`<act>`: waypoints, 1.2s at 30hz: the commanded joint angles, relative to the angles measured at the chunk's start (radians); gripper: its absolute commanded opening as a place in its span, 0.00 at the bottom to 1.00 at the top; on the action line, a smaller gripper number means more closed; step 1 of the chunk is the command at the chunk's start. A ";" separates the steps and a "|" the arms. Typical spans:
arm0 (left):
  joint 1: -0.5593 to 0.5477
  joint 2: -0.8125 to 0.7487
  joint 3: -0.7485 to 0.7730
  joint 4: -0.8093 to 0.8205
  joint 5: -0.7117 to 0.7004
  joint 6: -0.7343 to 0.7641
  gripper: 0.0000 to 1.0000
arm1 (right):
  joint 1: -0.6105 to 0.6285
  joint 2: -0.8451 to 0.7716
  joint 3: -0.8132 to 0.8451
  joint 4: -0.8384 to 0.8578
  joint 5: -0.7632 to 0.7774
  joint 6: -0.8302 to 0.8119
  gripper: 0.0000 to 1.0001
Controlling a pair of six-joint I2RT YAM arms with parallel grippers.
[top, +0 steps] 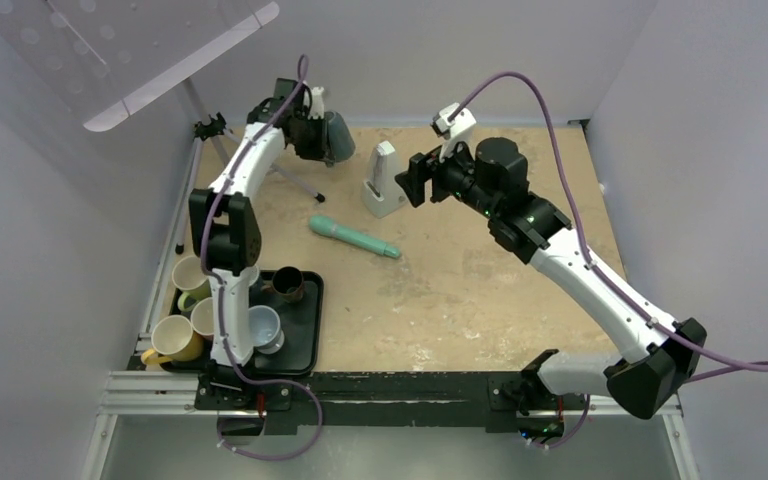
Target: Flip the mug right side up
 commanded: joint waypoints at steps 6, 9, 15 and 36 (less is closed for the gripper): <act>0.041 -0.413 -0.017 0.005 0.331 -0.127 0.00 | -0.066 -0.072 -0.093 0.428 -0.201 0.380 0.89; 0.031 -0.498 -0.017 -0.014 0.441 -0.150 0.00 | -0.086 -0.057 -0.131 0.586 -0.242 0.525 0.89; -0.029 -0.609 -0.023 -0.085 0.634 -0.167 0.00 | -0.103 0.042 -0.116 0.836 -0.349 0.732 0.87; -0.088 -0.709 -0.209 -0.147 0.763 -0.111 0.78 | -0.104 0.058 0.061 0.513 -0.199 0.344 0.00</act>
